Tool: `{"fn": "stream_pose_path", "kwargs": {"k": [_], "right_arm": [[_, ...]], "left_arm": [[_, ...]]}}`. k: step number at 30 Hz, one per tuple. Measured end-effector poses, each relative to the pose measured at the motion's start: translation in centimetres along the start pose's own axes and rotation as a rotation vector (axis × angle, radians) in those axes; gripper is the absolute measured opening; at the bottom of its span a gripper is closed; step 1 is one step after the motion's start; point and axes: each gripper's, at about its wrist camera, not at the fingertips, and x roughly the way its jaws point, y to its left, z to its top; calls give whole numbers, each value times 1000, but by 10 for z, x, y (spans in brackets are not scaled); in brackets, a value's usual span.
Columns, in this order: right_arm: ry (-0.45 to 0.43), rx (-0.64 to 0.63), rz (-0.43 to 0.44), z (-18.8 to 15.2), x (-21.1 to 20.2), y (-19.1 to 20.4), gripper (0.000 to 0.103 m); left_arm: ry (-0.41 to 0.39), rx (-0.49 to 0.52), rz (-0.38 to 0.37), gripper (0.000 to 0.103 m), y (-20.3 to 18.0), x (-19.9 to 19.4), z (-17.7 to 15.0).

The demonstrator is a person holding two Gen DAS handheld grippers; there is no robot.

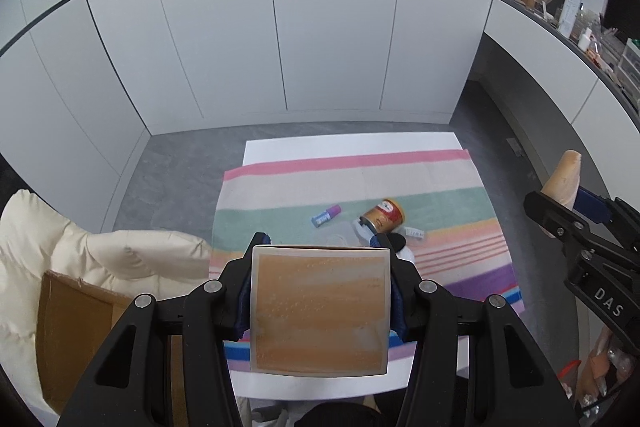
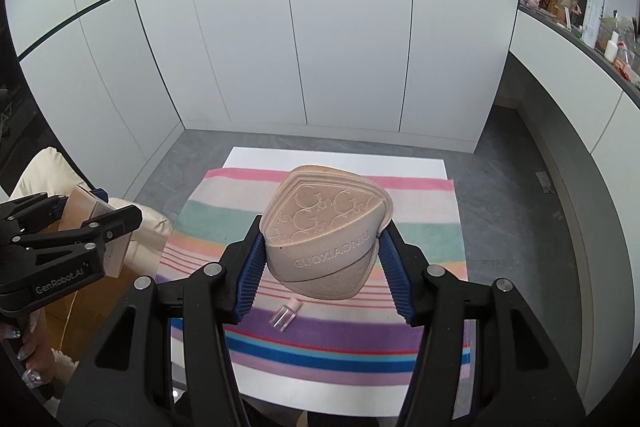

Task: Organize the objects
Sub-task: 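Lift and carry the sponge and puff with both tools over the cardboard box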

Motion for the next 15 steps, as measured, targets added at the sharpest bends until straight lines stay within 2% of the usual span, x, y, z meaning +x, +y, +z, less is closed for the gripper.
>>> {"fn": "stream_pose_path", "kwargs": {"k": [7,15], "right_arm": [[23,-5,0,-24,-17,6,57],[54,4,20,-69,-46,11,57]], "left_arm": [[0,-4,-4,53,6,-20,-26],[20,-15,-20,53,17,-44,-68]]}}
